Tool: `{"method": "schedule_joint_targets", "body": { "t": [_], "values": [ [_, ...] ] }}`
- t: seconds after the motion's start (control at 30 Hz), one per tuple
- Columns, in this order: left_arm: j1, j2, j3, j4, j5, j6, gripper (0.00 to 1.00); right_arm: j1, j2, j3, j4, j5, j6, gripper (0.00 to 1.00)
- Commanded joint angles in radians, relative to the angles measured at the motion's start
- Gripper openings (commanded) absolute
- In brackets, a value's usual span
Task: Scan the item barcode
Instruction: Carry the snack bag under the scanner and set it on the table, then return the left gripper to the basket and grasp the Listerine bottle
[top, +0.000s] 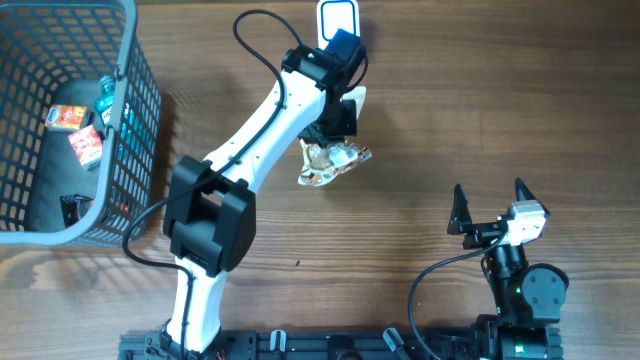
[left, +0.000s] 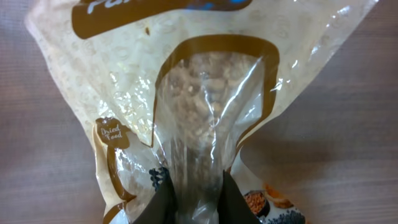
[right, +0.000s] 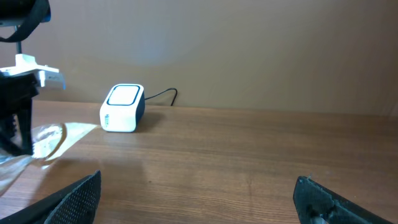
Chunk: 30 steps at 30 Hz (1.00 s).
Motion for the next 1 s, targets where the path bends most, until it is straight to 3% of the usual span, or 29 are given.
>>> {"method": "schedule_joint_targets", "body": {
  "t": [0.0,0.07,0.27,0.4,0.5,0.57,0.67,0.73,0.97],
  "values": [
    [-0.019,-0.016,0.007,-0.042,0.078,-0.012,0.56,0.004,-0.002,-0.001,0.004,0.006,-0.010,1.00],
    [-0.024,-0.016,0.008,-0.048,0.098,-0.011,1.00,0.004,-0.002,-0.001,0.004,0.006,-0.010,1.00],
    [0.027,-0.059,0.100,-0.090,0.098,0.000,1.00,0.004,-0.002,-0.001,0.004,0.006,-0.010,1.00],
    [0.132,-0.119,0.368,-0.176,0.080,0.061,1.00,0.004,-0.002,-0.001,0.004,0.006,-0.010,1.00],
    [0.213,-0.154,0.522,-0.206,0.003,0.064,1.00,0.004,-0.002,-0.001,0.004,0.006,-0.010,1.00],
    [0.295,-0.190,0.600,-0.207,-0.136,0.079,1.00,0.004,-0.002,-0.001,0.004,0.006,-0.010,1.00],
    [0.438,-0.242,0.617,-0.205,-0.330,0.079,1.00,0.004,-0.002,-0.001,0.004,0.006,-0.010,1.00],
    [0.522,-0.254,0.617,-0.212,-0.373,0.079,1.00,0.004,-0.002,-0.001,0.004,0.006,-0.010,1.00],
    [0.852,-0.227,0.608,-0.295,-0.305,0.045,1.00,0.004,-0.002,-0.001,0.004,0.006,-0.010,1.00]
  ]
}}
